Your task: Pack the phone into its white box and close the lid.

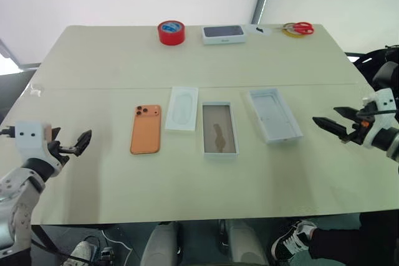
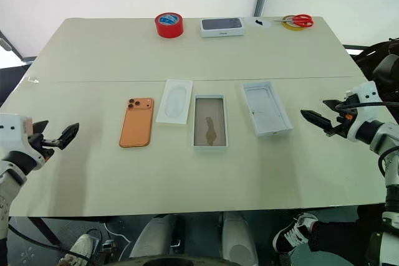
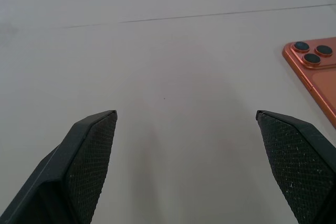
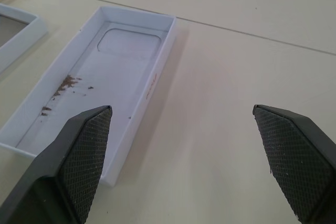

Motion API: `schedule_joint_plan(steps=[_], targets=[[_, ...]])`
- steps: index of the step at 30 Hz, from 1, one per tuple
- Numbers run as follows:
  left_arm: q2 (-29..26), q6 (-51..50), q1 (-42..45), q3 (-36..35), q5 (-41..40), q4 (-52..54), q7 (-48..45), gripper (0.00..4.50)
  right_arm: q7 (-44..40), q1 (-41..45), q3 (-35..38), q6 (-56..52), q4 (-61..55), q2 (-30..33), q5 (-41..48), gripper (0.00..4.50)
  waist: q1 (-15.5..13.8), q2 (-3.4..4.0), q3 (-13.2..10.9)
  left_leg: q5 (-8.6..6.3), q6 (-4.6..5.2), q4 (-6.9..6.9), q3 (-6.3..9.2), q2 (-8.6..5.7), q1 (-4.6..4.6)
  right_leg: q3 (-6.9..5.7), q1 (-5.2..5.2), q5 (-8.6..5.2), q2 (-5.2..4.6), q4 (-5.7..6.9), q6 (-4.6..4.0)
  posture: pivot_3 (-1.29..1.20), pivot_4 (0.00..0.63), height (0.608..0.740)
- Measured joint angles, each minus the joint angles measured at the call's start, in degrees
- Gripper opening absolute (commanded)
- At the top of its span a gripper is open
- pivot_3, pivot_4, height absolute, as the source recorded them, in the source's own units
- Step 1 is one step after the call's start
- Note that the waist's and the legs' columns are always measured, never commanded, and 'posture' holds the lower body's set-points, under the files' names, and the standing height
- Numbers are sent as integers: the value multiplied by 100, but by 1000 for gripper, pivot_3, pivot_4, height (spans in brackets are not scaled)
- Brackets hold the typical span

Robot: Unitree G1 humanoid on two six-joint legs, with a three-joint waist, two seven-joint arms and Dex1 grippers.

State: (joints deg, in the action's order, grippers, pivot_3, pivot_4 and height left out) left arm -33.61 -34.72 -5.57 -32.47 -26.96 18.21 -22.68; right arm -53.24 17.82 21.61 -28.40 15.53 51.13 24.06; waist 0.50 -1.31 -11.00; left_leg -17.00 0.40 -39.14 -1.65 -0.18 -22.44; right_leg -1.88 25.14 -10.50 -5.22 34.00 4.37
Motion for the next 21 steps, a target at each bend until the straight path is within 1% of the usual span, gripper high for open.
schedule_joint_plan(steps=[6,11,14,16,18,20,21], targets=[[11,0,-34,-3,-6,60,30,4454,20,142,-201,0,-52,-69,-22,4496,-1,0,0,0,0,0,0,0,0,0,0,0,0,1,0,0,150,736],[12,-32,-21,21,-39,199,37,4454,107,312,-446,-8,-349,-227,-29,4496,1,0,0,0,0,0,0,0,0,1,0,1,0,2,0,0,150,736],[36,-141,227,231,-125,298,66,4454,185,371,-653,-70,-570,-280,-82,4496,-42,0,0,1,0,-3,2,-2,0,0,-3,1,0,2,0,0,150,736],[185,-288,596,511,-176,341,162,4454,272,382,-802,-145,-801,-332,-107,4496,-94,0,0,1,0,-7,1,-3,2,2,-6,2,-1,4,1,0,150,736],[329,-468,965,947,-230,389,203,4454,388,459,-972,-232,-1151,-490,-127,4496,-116,-1,1,1,-1,-9,1,-3,2,2,-7,3,0,6,3,0,150,736],[509,-657,1455,1505,-197,381,258,4454,574,489,-1169,-374,-1566,-609,-147,4496,-152,-1,1,3,-2,-10,9,-8,2,-1,-13,9,1,8,12,0,150,736],[624,-821,1794,1902,-178,343,300,4454,729,524,-1318,-487,-1938,-748,-149,4496,-148,-2,2,3,-3,-11,10,-8,2,-1,-16,12,1,7,18,0,150,736]])
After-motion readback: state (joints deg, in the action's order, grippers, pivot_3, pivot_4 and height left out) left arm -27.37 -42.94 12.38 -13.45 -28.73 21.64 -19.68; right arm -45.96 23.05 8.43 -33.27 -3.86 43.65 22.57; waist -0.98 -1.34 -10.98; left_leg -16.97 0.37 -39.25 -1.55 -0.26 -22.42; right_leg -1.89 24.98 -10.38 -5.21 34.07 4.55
